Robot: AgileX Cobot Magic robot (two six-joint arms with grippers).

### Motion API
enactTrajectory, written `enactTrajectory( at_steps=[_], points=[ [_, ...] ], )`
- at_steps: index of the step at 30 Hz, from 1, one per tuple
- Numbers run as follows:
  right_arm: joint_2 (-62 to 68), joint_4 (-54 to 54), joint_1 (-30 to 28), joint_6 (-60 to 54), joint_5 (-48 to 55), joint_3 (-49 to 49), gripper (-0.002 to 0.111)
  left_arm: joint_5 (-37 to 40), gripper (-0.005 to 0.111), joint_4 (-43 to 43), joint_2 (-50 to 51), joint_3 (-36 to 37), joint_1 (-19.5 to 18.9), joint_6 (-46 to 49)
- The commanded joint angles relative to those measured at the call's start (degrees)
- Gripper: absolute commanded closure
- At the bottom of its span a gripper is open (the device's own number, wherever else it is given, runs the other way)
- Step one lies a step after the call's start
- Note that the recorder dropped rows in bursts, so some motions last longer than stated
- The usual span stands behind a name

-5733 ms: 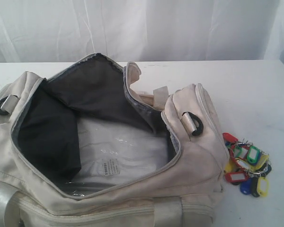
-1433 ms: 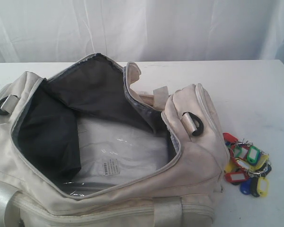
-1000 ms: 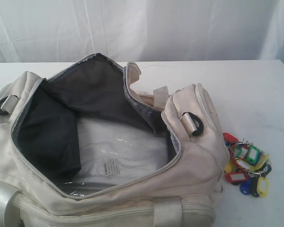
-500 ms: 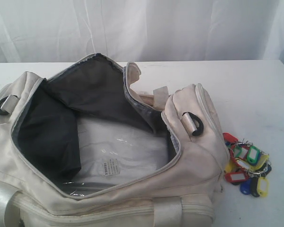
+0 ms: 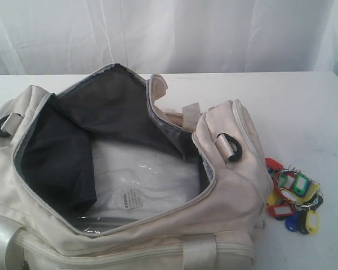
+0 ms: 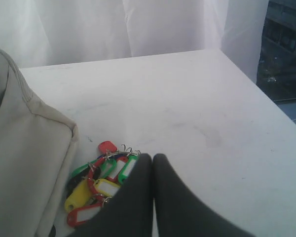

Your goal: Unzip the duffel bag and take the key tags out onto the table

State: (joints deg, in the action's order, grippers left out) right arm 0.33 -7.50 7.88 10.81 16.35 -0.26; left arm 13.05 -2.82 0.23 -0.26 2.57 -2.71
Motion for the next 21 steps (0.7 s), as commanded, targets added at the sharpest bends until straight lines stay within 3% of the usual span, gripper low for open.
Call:
enactTrajectory(
  at_steps=[1, 21],
  points=[
    [-0.3, 0.1, -0.5, 2.1, -0.1, 0.3, 0.108, 0.1, 0.107, 0.2, -0.2, 0.3, -0.1, 0.0],
    [-0.3, 0.0, -0.5, 0.8, 2.4, 0.3, 0.108, 0.1, 0.107, 0.2, -0.2, 0.3, -0.1, 0.0]
  ],
)
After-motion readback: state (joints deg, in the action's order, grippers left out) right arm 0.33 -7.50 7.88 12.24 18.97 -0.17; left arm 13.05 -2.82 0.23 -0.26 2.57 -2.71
